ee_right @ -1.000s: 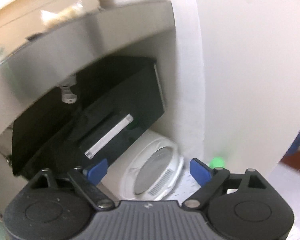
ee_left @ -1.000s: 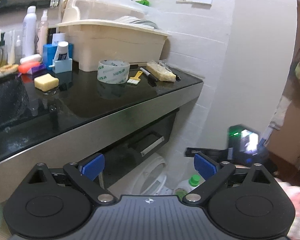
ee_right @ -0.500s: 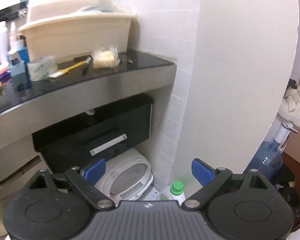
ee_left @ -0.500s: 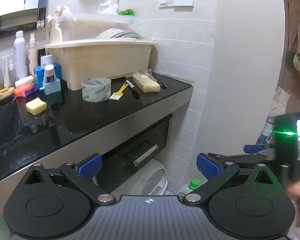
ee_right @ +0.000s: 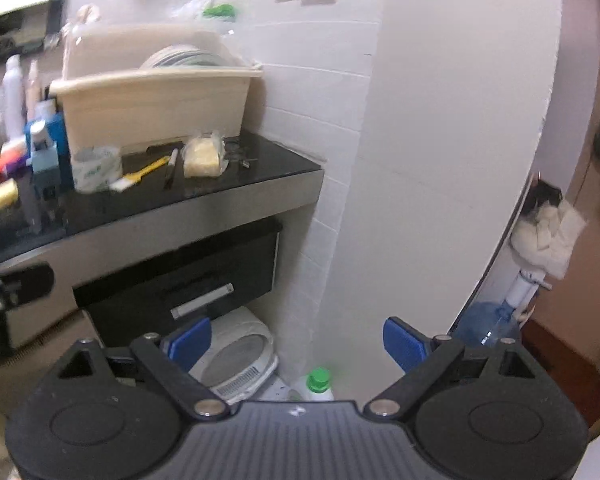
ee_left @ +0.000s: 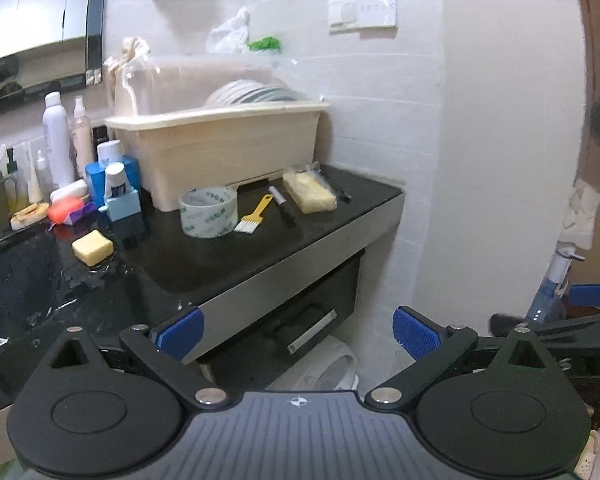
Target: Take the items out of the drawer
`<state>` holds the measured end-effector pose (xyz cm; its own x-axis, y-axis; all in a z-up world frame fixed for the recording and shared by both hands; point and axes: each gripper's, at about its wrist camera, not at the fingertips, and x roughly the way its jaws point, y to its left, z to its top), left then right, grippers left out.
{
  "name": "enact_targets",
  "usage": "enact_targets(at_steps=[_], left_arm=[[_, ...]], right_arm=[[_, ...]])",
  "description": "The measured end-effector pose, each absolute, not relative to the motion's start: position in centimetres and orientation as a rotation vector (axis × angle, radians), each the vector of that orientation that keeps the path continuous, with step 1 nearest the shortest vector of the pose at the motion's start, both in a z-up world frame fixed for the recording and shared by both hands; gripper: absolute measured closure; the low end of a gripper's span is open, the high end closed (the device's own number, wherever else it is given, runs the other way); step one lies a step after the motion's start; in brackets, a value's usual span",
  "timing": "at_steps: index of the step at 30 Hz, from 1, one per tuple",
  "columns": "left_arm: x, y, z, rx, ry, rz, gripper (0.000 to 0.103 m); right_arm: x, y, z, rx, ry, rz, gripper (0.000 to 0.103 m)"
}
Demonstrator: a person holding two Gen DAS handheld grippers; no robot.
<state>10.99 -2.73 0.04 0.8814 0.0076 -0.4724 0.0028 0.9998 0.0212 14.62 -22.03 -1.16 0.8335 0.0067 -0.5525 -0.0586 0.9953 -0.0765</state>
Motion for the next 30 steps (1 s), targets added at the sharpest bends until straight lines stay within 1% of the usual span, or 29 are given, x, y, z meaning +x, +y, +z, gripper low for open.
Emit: enact_targets(at_steps=[4,8,13,17,21,30], left_arm=[[12.3,-2.7,0.6,0.042,0.498,0.028,0.001],[13.5,-2.9,0.9,0.056,0.505,0.052,0.001],[14.2,-2.4,1.7,0.038,0.517,0.087,0.001],[14.6,-1.9,2.2,0.016,0.542,0.091,0.001],[14.9,-1.6,2.5,0.002,0.566,0.094,0.001],[15.0,-2.2,2.5,0.016,0.585,0.095,0.001]], right_arm=[[14.7,-22.0,0.2,-0.057,0.563,0.028,0.010],[15.2,-21.1,1.2,-0.087,0.539,-0.001,0.010],[15.3,-21.3,2.1,-0.013,0.552,0.007,0.010],[15.2,-20.8,2.2,-0.032,0.564,-0.045,0.010],[15.4,-21.2,1.8,0.030,0.590,-0.026,0.010],[15.0,-20.5,2.2,0.006,0.582,-0.011,0.010]])
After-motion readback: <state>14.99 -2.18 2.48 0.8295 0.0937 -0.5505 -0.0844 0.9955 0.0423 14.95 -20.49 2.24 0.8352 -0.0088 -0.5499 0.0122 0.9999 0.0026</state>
